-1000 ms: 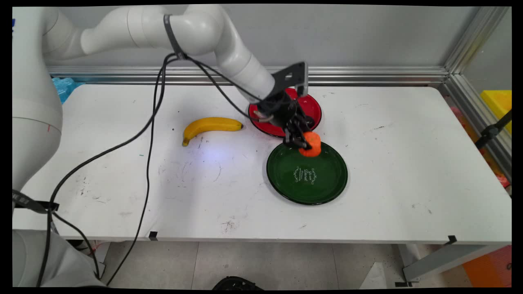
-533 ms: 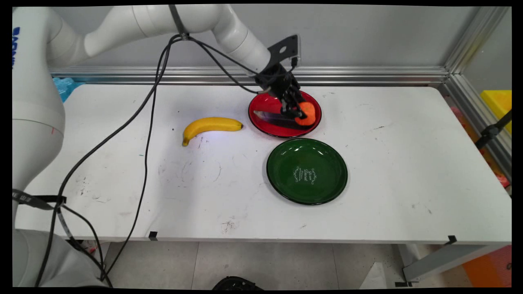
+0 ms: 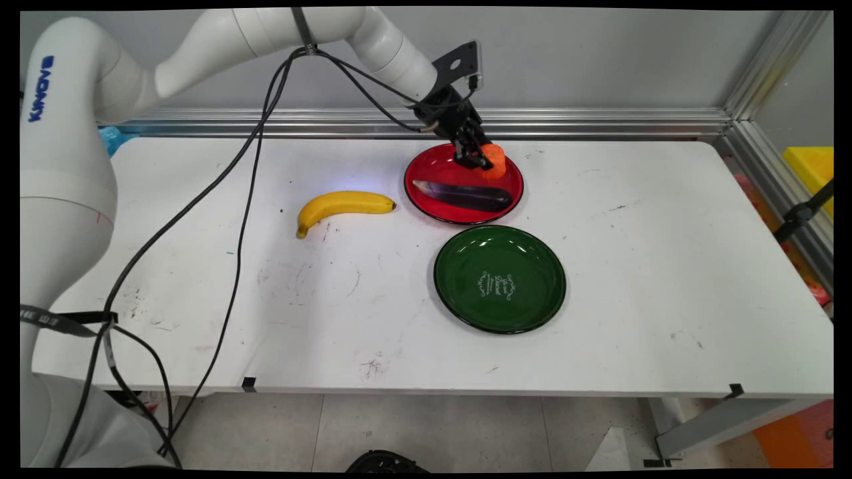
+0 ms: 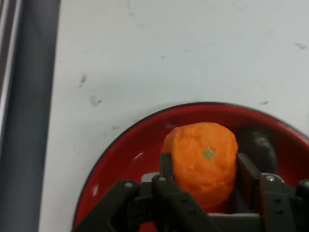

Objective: Place the picked object on the red plate

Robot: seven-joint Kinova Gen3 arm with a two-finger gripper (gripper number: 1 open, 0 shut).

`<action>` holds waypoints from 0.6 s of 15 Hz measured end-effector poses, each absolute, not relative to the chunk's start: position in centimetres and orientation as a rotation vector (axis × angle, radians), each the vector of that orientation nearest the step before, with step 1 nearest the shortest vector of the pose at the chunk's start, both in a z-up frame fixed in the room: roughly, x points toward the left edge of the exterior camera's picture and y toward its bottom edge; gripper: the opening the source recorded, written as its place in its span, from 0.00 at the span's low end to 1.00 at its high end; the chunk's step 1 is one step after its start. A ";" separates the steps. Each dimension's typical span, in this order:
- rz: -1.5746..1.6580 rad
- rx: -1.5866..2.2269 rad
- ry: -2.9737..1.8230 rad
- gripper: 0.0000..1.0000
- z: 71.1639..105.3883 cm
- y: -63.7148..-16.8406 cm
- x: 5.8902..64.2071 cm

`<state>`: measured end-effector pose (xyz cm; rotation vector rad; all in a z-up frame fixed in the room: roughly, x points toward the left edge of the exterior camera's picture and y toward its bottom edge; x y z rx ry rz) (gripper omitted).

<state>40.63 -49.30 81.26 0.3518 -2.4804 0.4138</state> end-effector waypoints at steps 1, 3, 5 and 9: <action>0.416 0.355 -2.480 0.00 81.2 -49.6 40.9; 0.419 0.360 -2.480 0.00 81.0 -50.5 41.3; 0.420 0.368 -2.480 0.00 80.9 -51.1 41.8; 0.415 0.380 -2.493 0.00 80.7 -52.0 42.9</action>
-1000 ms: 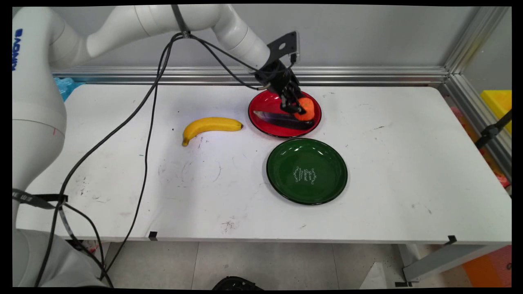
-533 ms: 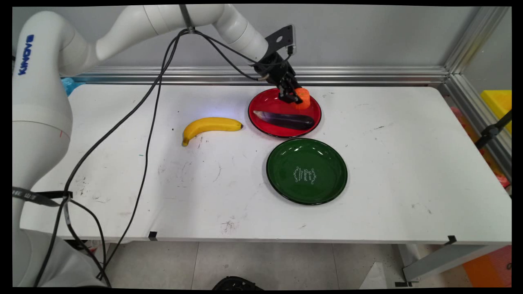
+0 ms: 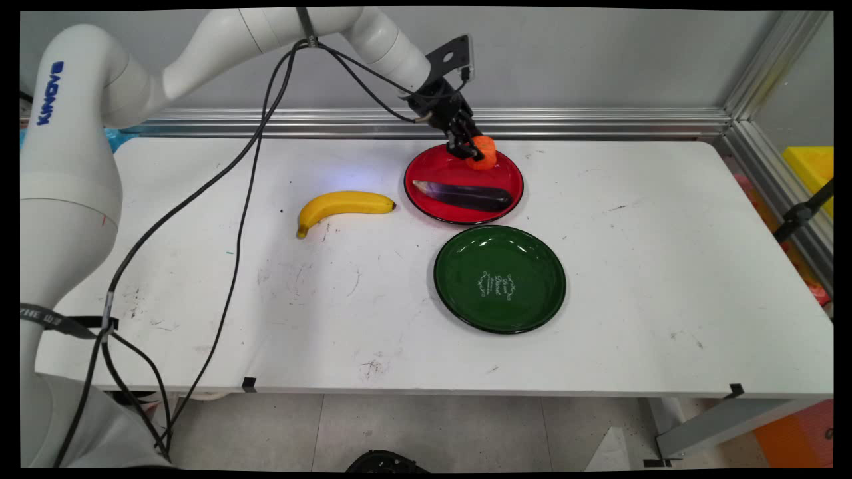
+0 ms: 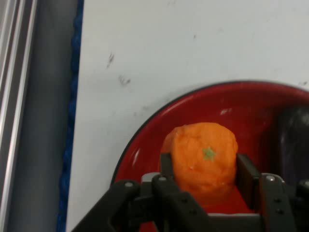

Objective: Place the picked object on the red plate

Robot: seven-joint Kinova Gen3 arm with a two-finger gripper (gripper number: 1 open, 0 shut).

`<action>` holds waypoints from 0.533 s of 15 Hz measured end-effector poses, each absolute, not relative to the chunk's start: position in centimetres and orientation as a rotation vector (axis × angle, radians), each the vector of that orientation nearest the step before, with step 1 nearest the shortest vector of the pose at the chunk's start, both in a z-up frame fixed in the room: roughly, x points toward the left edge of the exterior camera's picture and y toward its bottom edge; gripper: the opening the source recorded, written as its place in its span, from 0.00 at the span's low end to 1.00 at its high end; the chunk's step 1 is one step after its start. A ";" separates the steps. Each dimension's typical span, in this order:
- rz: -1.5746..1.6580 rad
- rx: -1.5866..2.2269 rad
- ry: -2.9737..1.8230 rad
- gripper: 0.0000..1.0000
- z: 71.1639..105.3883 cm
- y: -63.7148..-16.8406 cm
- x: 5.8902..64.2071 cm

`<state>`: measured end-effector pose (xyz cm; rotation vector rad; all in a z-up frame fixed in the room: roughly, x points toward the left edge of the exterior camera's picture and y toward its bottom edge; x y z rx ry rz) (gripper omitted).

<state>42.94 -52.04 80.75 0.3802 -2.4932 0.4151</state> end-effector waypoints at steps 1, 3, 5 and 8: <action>0.410 0.384 -2.498 0.00 80.7 -52.2 43.3; 0.402 0.390 -2.504 0.00 80.5 -52.4 43.9; 0.387 0.400 -2.512 0.00 80.2 -52.6 44.6; 0.372 0.412 -2.518 0.00 79.6 -52.7 45.3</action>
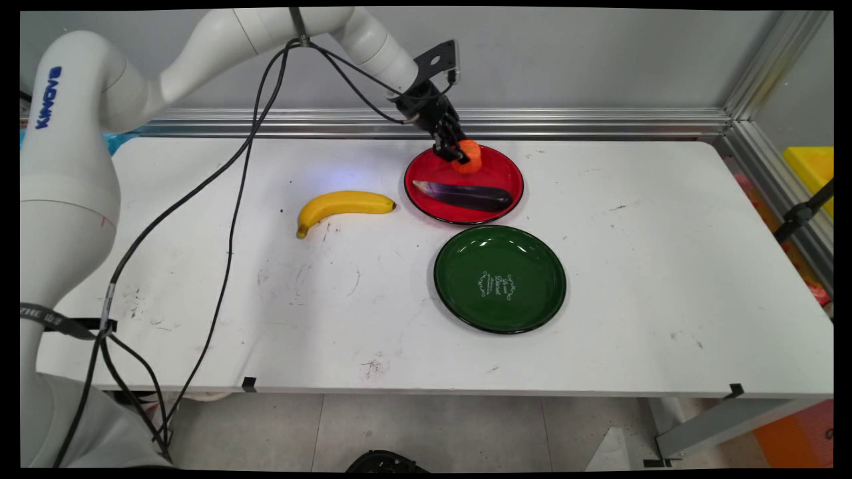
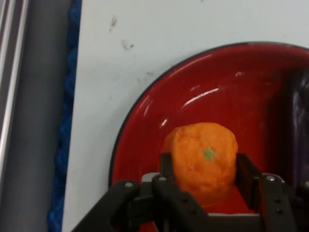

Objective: Place the picked object on the red plate

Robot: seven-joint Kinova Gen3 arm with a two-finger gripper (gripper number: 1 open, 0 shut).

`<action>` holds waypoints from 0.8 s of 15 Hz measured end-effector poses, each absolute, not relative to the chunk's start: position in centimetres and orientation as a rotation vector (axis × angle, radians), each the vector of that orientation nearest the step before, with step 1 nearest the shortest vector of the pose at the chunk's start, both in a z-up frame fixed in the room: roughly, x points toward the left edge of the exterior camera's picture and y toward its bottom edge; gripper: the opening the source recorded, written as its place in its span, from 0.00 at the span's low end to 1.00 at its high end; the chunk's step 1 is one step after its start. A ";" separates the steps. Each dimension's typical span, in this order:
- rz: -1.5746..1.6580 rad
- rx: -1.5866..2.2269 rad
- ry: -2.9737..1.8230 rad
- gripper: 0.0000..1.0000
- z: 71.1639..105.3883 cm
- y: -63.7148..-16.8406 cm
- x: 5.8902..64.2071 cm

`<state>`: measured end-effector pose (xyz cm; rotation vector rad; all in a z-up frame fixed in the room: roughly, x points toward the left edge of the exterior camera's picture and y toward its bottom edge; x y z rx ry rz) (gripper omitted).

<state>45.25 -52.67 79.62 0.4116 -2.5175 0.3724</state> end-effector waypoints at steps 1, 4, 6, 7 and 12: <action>0.369 0.414 -2.518 0.00 79.5 -52.7 45.4; 0.358 0.427 -2.513 0.00 78.9 -52.8 45.6; 0.345 0.439 -2.506 0.00 78.4 -52.8 45.7; 0.339 0.445 -2.502 0.00 78.2 -52.9 45.7; 0.321 0.460 -2.484 0.00 77.3 -53.0 45.4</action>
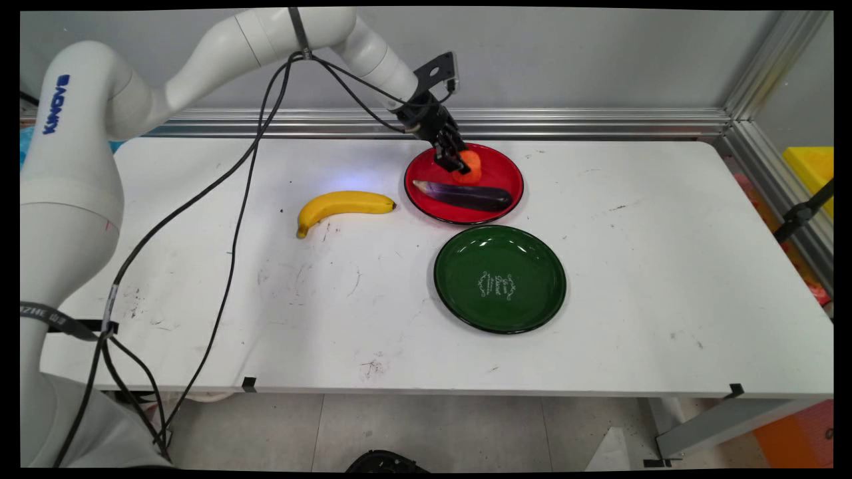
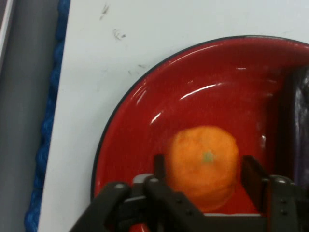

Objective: Place the picked object on the red plate

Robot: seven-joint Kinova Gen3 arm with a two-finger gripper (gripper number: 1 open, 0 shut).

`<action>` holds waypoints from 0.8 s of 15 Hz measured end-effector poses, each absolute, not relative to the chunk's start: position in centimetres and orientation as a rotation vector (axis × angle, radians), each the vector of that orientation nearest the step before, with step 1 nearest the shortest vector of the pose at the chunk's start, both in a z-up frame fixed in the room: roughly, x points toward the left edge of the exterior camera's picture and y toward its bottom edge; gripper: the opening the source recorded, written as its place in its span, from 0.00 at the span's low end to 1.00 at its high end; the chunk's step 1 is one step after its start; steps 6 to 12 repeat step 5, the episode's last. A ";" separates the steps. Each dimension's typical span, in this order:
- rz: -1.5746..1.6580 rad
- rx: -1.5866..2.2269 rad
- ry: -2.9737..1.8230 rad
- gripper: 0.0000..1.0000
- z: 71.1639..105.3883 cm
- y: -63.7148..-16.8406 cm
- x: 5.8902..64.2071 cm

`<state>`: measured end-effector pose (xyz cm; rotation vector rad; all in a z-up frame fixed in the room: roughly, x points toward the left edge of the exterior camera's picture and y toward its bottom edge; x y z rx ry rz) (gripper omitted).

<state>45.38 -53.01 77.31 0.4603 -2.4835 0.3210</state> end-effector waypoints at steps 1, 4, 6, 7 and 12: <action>0.320 0.462 -2.479 1.00 77.2 -53.1 45.3; 0.321 0.466 -2.468 1.00 77.1 -53.2 45.0; 0.323 0.467 -2.463 1.00 77.1 -53.3 44.9; 0.323 0.467 -2.463 1.00 77.1 -53.3 44.9; 0.323 0.467 -2.463 1.00 77.1 -53.3 44.9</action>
